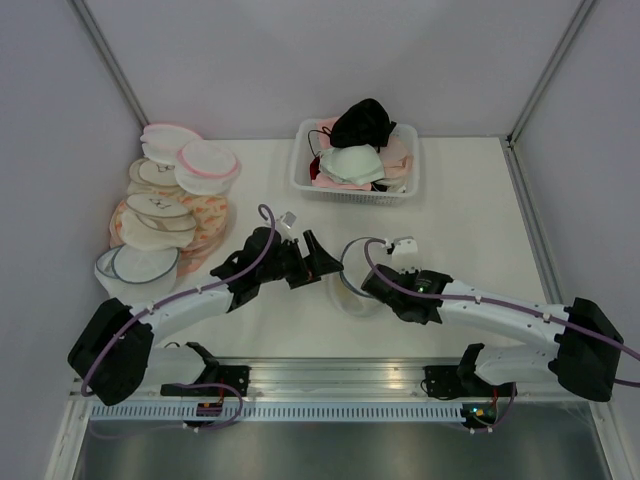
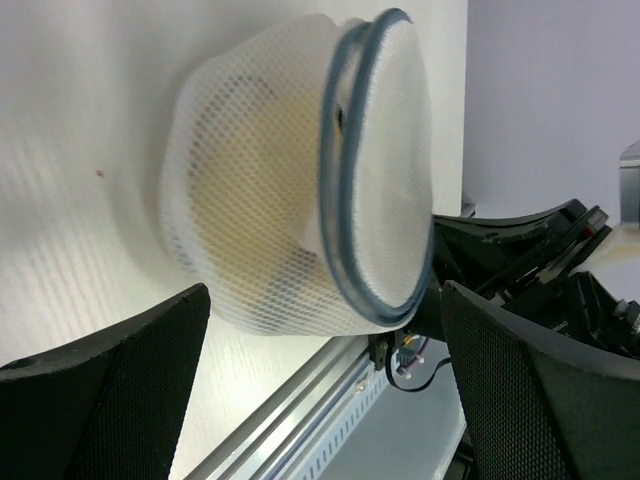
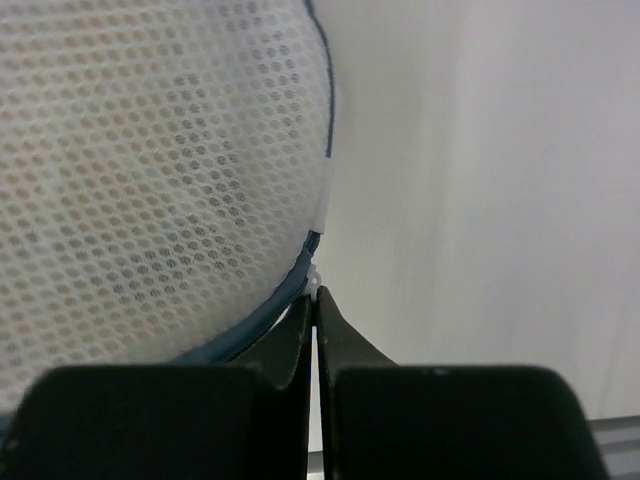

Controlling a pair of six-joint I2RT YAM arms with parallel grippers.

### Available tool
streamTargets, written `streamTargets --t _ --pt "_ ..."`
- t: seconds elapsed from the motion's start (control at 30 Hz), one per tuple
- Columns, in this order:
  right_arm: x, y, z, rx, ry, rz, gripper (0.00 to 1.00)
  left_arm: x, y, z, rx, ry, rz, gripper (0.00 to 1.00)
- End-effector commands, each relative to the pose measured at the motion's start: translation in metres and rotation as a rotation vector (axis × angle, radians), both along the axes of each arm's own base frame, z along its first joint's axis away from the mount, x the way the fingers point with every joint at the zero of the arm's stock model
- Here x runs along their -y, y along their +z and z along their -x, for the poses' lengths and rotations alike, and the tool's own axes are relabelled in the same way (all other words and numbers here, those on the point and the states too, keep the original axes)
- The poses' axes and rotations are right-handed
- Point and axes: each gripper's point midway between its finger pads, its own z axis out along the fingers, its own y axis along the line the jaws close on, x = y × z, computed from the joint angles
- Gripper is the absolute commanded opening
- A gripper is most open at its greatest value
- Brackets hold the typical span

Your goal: Unzip the laundry bag and remove the bra

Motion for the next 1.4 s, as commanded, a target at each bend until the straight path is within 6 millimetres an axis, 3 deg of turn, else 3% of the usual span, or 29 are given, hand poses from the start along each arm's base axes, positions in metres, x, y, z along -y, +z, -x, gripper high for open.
streamTargets --t 0.0,0.07,0.1,0.13,0.17,0.2,0.27,0.37,0.53,0.63,0.77,0.87,0.9,1.0,1.03,1.1,1.13,1.17,1.23,1.3,1.33,1.37 --pt "0.030 0.012 -0.017 0.100 -0.156 0.110 0.00 -0.017 -0.023 0.000 -0.027 0.063 -0.056 1.00" --pt "0.035 0.008 -0.021 0.102 -0.183 0.139 0.04 -0.017 -0.028 0.002 -0.032 0.056 -0.044 1.00" --pt "0.037 0.008 -0.023 0.102 -0.200 0.138 0.13 -0.018 -0.036 0.007 -0.045 0.049 -0.048 1.00" --pt "0.036 0.009 -0.024 0.107 -0.214 0.129 0.36 -0.018 -0.041 0.009 -0.050 0.043 -0.047 0.99" --pt "0.035 0.010 -0.025 0.111 -0.216 0.115 0.53 -0.018 -0.041 0.008 -0.047 0.047 -0.033 0.99" --pt "0.032 0.013 -0.026 0.118 -0.220 0.093 0.83 -0.020 -0.053 0.013 -0.067 0.042 -0.045 0.99" --pt "0.024 0.021 -0.027 0.132 -0.203 0.023 0.98 -0.018 -0.058 0.017 -0.075 0.025 -0.022 0.98" --pt "0.007 0.037 -0.029 0.163 -0.148 -0.122 0.98 -0.011 -0.059 0.019 -0.065 0.006 0.041 0.97" --pt "-0.005 0.067 -0.028 0.224 -0.069 -0.273 0.98 0.002 -0.056 0.012 -0.057 -0.019 0.094 0.95" --pt "-0.015 0.077 -0.027 0.227 -0.012 -0.326 0.98 0.013 -0.048 0.004 -0.043 -0.030 0.141 0.93" --pt "-0.029 0.081 -0.026 0.211 0.046 -0.361 0.98 0.023 -0.056 -0.007 -0.067 -0.023 0.143 0.86" --pt "-0.038 0.087 -0.027 0.216 0.076 -0.394 0.98 0.025 -0.060 -0.015 -0.075 -0.005 0.127 0.69" --pt "-0.042 0.093 -0.030 0.235 0.095 -0.415 0.98 0.026 -0.065 -0.015 -0.083 -0.008 0.123 0.48" --pt "-0.060 0.105 -0.032 0.252 0.163 -0.462 0.98 0.030 -0.064 -0.016 -0.086 -0.018 0.137 0.07" --pt "-0.064 0.112 -0.036 0.265 0.171 -0.469 0.98 0.030 -0.064 -0.016 -0.086 -0.018 0.142 0.02" --pt "-0.070 0.108 -0.042 0.247 0.176 -0.428 0.98 0.030 -0.059 -0.016 -0.074 -0.019 0.154 0.02" --pt "-0.072 0.117 -0.049 0.268 0.162 -0.411 0.98 0.030 -0.057 -0.015 -0.071 -0.018 0.158 0.02" --pt "-0.074 0.103 -0.054 0.230 0.155 -0.345 0.98 0.029 -0.056 -0.015 -0.071 -0.019 0.161 0.02" --pt "-0.082 0.108 -0.064 0.233 0.141 -0.308 0.98 0.030 -0.047 -0.015 -0.053 -0.025 0.174 0.02" --pt "-0.092 0.097 -0.070 0.208 0.143 -0.262 0.98 0.030 -0.044 -0.013 -0.051 -0.029 0.167 0.02" --pt "-0.100 0.101 -0.074 0.210 0.153 -0.269 0.98 0.030 -0.038 -0.013 -0.037 -0.029 0.176 0.02" --pt "-0.106 0.089 -0.077 0.181 0.158 -0.241 0.98 0.031 -0.036 -0.012 -0.036 -0.032 0.177 0.02"
